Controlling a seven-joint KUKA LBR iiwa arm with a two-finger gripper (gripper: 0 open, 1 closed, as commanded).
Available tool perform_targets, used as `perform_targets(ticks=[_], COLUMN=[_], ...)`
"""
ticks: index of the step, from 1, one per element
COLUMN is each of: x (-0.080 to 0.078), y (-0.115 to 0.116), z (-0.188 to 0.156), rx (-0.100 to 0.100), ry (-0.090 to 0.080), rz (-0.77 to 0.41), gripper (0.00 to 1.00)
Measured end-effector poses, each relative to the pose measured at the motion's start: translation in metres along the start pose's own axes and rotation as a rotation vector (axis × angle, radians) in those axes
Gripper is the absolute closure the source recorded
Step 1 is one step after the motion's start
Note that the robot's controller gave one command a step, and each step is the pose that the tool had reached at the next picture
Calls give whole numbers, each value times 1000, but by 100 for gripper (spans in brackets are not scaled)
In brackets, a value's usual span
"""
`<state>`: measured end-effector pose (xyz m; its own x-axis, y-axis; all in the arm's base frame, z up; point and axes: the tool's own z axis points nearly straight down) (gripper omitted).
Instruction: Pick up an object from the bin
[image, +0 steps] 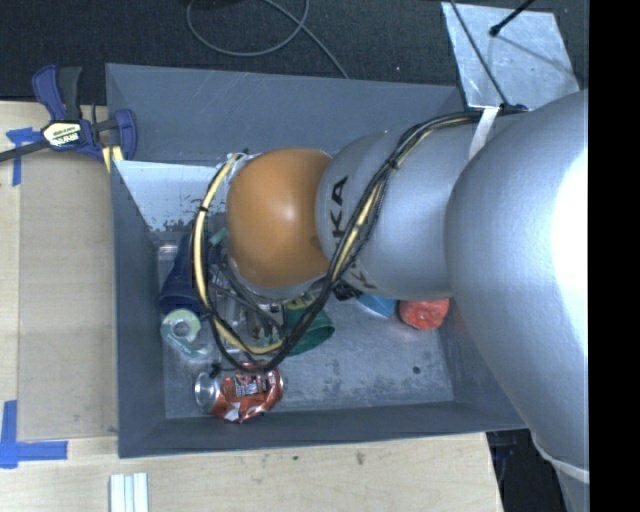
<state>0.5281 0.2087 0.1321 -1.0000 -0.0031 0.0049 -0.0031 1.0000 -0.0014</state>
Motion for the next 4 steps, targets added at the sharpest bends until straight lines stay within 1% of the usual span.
perform_targets(ticks=[1, 2, 3, 4], x=[-2, 21, 38, 20], y=[-1, -10, -16, -46], z=[-5, 29, 59, 32], rx=[-2, -3, 0, -3], ry=[-7, -13, -3, -16], rz=[3, -133, -200, -211], gripper=[0, 0, 0, 0])
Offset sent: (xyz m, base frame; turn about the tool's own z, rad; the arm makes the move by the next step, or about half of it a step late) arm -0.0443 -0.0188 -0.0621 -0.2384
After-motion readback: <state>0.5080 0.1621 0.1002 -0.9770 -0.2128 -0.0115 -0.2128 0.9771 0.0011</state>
